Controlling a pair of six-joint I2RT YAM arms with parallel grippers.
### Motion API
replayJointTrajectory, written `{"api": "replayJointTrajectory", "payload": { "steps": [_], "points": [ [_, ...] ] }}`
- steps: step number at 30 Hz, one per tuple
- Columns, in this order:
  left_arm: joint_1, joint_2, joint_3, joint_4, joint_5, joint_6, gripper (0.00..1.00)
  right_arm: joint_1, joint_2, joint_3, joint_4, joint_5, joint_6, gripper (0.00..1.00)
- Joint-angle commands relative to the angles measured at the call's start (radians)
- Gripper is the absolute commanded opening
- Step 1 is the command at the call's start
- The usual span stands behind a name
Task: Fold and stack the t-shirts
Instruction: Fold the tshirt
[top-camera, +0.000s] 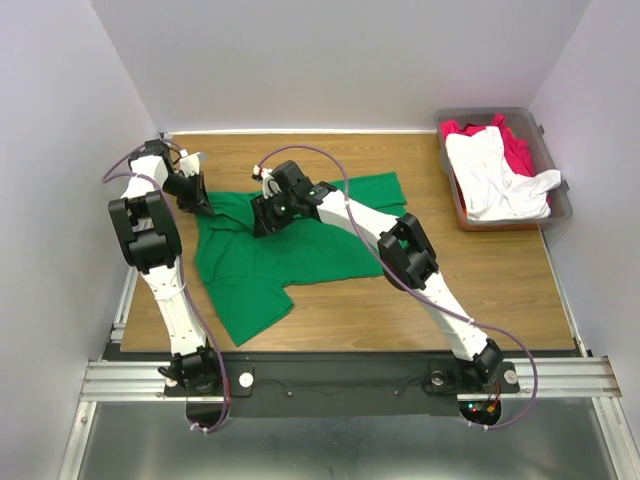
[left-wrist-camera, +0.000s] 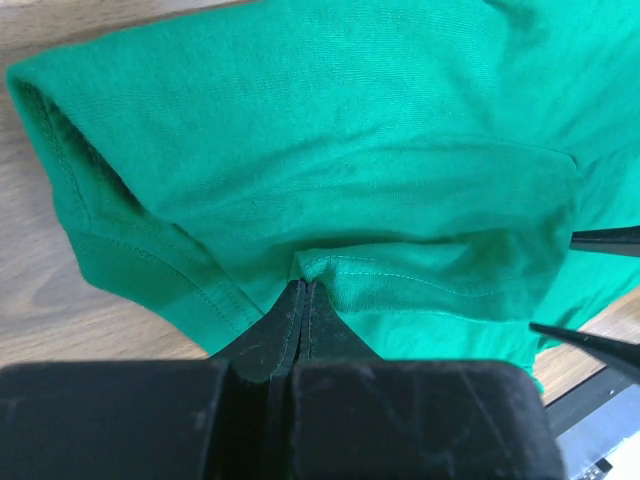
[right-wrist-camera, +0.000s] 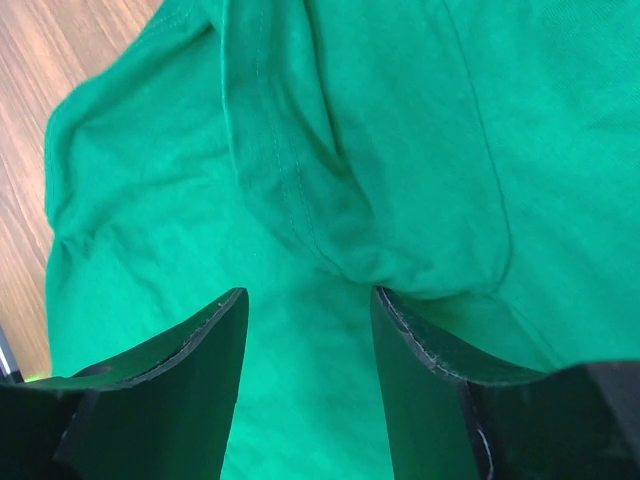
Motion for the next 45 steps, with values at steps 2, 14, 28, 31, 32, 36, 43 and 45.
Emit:
{"api": "replayJointTrajectory", "payload": {
  "steps": [2,14,28,31,32,36,43,45],
  "points": [
    [0.007,-0.004,0.056,0.001,0.032,-0.009,0.0,0.024,0.027,0.054,0.075,0.016,0.038,0.59],
    [0.007,-0.02,0.044,0.003,0.035,0.003,0.0,0.024,0.036,0.053,0.091,0.1,0.036,0.31],
    [0.009,-0.214,-0.08,-0.046,-0.043,0.105,0.0,-0.006,-0.122,-0.064,0.105,0.022,0.076,0.0],
    [0.01,-0.273,-0.123,-0.048,-0.063,0.123,0.0,-0.017,-0.143,-0.085,0.107,-0.004,0.094,0.0],
    [0.01,-0.286,-0.145,-0.048,-0.074,0.134,0.0,-0.02,-0.148,-0.091,0.107,-0.018,0.101,0.01],
    [0.009,-0.338,-0.189,-0.06,-0.098,0.154,0.0,-0.028,-0.157,-0.12,0.107,-0.035,0.108,0.0],
    [0.01,-0.364,-0.257,-0.039,-0.117,0.141,0.0,-0.035,-0.151,-0.143,0.105,-0.073,0.139,0.23],
    [0.01,-0.332,-0.231,-0.04,-0.094,0.128,0.0,-0.034,-0.139,-0.154,0.108,-0.088,0.171,0.43]
  ]
}}
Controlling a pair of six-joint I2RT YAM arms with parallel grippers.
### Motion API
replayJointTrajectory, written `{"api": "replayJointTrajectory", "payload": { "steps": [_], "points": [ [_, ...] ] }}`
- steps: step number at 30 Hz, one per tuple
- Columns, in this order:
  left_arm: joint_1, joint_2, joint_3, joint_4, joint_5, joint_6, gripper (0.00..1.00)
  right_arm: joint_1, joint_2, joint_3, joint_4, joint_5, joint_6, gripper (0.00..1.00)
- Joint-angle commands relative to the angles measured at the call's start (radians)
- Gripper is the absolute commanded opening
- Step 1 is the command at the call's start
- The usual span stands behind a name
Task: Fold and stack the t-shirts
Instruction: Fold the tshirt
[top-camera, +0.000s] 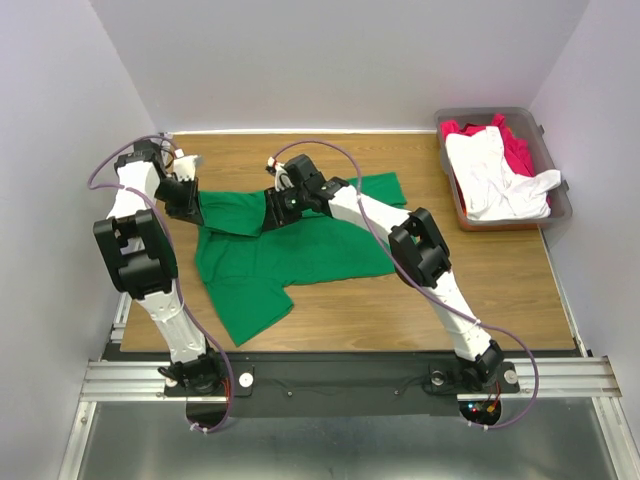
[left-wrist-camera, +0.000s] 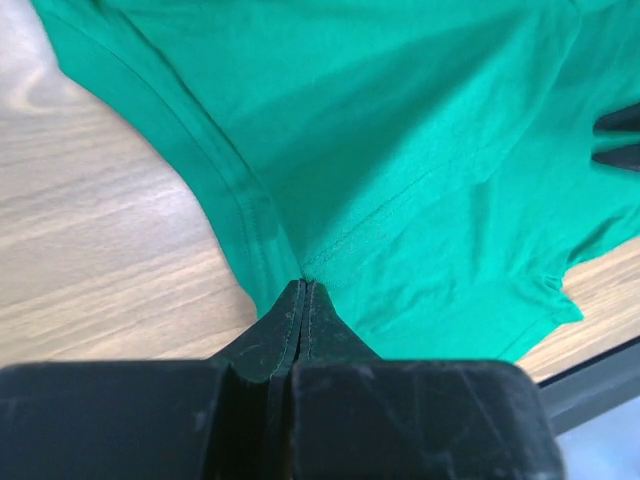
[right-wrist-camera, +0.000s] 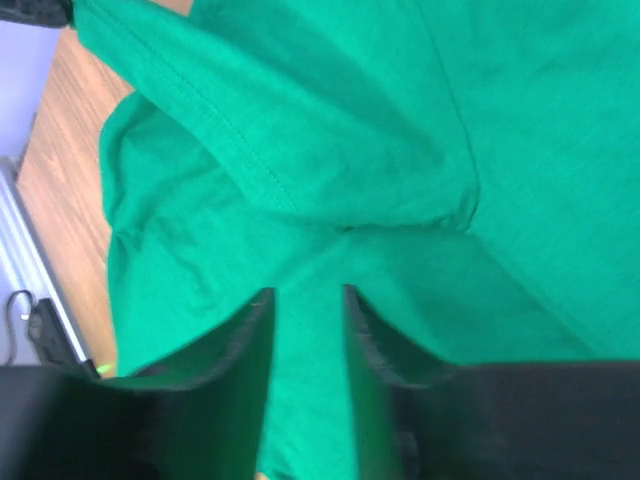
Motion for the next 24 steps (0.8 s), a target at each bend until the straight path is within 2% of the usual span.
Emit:
{"api": "replayJointTrajectory", "payload": {
  "steps": [1,4,14,24],
  "points": [
    [0.004,0.006,0.03,-0.009,0.021,-0.009,0.0,0.005,-0.025,-0.015,0.04,-0.052,0.056,0.45],
    [0.005,0.054,0.082,-0.006,0.029,-0.02,0.0,0.005,0.006,-0.01,0.052,-0.057,0.09,0.51],
    [0.005,0.152,0.173,0.002,0.044,-0.032,0.0,0.005,0.112,0.079,0.124,-0.07,0.178,0.5],
    [0.005,0.193,0.171,0.028,0.035,-0.032,0.0,0.005,0.154,0.097,0.198,-0.096,0.231,0.5]
  ]
}}
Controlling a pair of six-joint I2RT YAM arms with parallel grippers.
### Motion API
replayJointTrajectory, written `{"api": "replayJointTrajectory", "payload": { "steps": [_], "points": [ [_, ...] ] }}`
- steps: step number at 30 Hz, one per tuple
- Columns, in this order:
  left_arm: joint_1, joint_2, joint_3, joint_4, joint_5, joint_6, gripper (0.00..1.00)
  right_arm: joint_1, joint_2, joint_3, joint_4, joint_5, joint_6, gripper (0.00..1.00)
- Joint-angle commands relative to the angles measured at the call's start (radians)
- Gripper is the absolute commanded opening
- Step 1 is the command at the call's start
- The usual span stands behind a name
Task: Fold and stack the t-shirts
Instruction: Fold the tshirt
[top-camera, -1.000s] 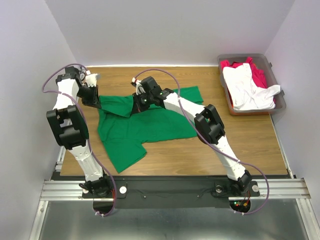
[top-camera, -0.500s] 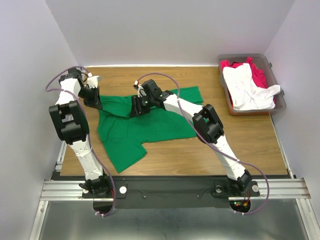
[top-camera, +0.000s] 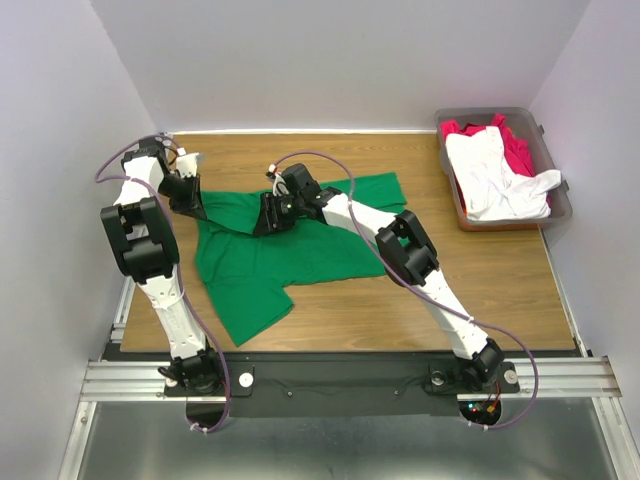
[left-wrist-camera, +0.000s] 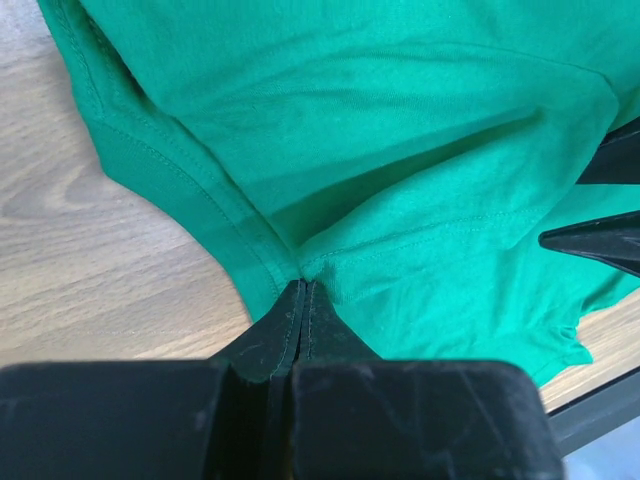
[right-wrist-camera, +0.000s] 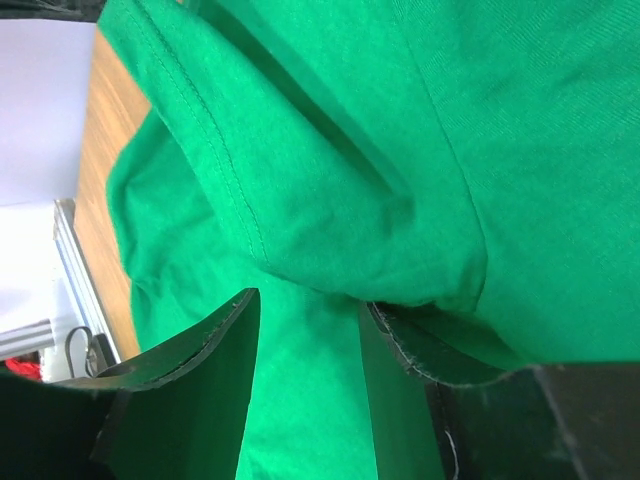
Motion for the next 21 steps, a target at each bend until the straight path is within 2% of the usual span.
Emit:
{"api": "replayJointTrajectory", "payload": {
  "steps": [1,6,15,19,21],
  "points": [
    [0.006,0.016,0.037,0.007,0.013,-0.004,0.0,0.006,0.007,0.042,0.07,-0.023,0.03,0.49],
    [0.004,0.026,0.028,0.021,0.013,-0.007,0.0,0.006,-0.021,0.014,0.089,0.003,0.017,0.49],
    [0.004,0.021,0.036,0.016,0.021,-0.009,0.0,0.006,0.043,0.041,0.104,-0.014,0.057,0.48],
    [0.004,0.016,0.045,0.005,0.021,-0.006,0.0,0.006,0.025,0.033,0.113,-0.042,0.074,0.36],
    [0.006,0.01,0.046,0.001,0.021,-0.003,0.0,0.006,0.008,0.031,0.119,-0.058,0.085,0.23]
  ]
}}
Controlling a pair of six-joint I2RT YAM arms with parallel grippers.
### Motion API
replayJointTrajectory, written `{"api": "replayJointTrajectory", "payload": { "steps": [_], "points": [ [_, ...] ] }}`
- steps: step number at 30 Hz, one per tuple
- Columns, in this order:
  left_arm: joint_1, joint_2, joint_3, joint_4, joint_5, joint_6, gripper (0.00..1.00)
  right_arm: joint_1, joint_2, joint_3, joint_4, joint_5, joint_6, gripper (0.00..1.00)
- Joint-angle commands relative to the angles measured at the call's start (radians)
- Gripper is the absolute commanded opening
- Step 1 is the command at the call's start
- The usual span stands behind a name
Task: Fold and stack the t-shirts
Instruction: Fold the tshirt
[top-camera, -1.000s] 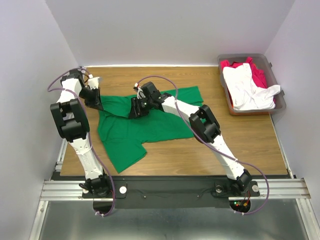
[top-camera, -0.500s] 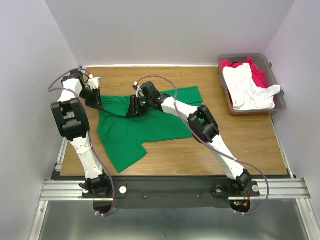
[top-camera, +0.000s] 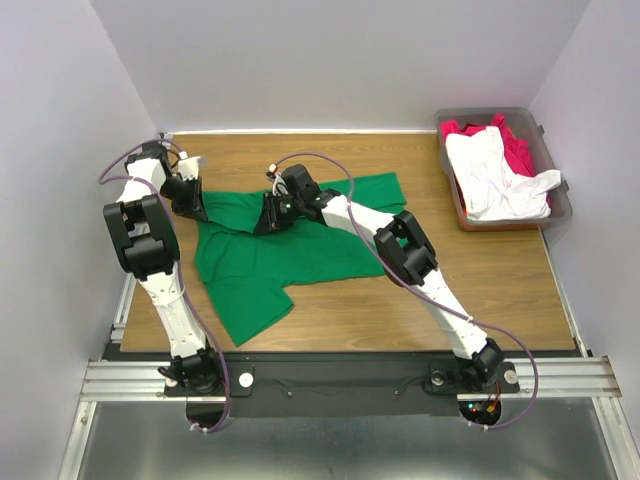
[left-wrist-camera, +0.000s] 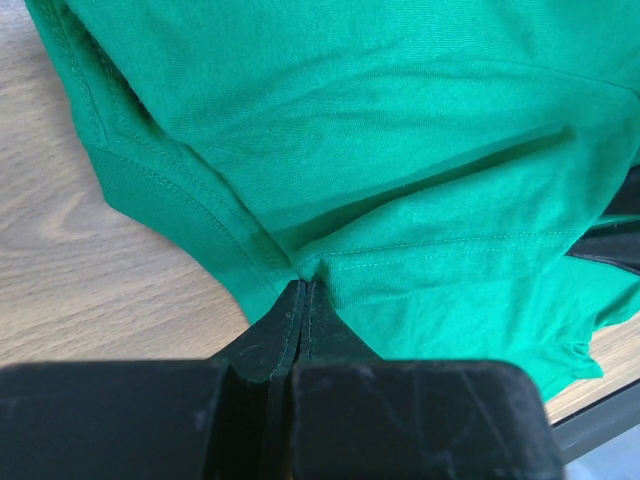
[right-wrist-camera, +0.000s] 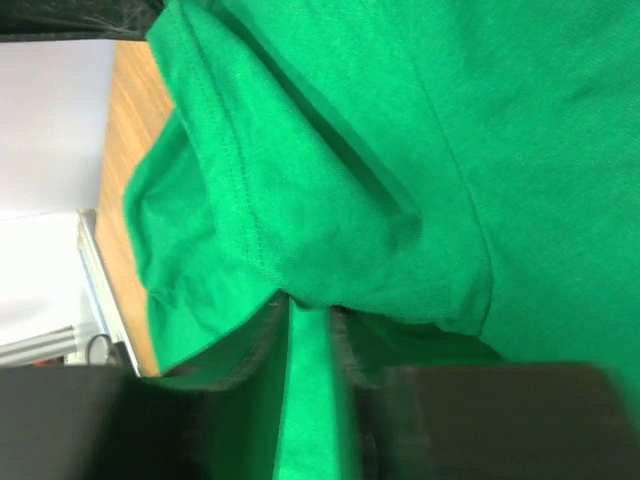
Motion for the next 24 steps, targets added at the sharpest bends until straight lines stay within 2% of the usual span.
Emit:
{"api": "replayJointTrajectory", "payload": {
  "steps": [1,5,14,24],
  "points": [
    [0.004,-0.035,0.048,-0.028,0.019,0.008,0.0,0.005,-0.019,0.03,0.062,-0.047,0.029,0.16],
    [0.004,-0.054,0.041,-0.036,0.014,0.014,0.0,0.002,-0.056,0.019,0.067,-0.073,0.055,0.01],
    [0.005,-0.135,0.028,-0.08,-0.018,0.066,0.0,-0.051,-0.128,-0.082,0.077,-0.127,0.111,0.01],
    [0.004,-0.268,-0.165,-0.071,-0.111,0.144,0.0,-0.064,-0.102,-0.134,0.076,-0.184,0.118,0.0]
  ]
}}
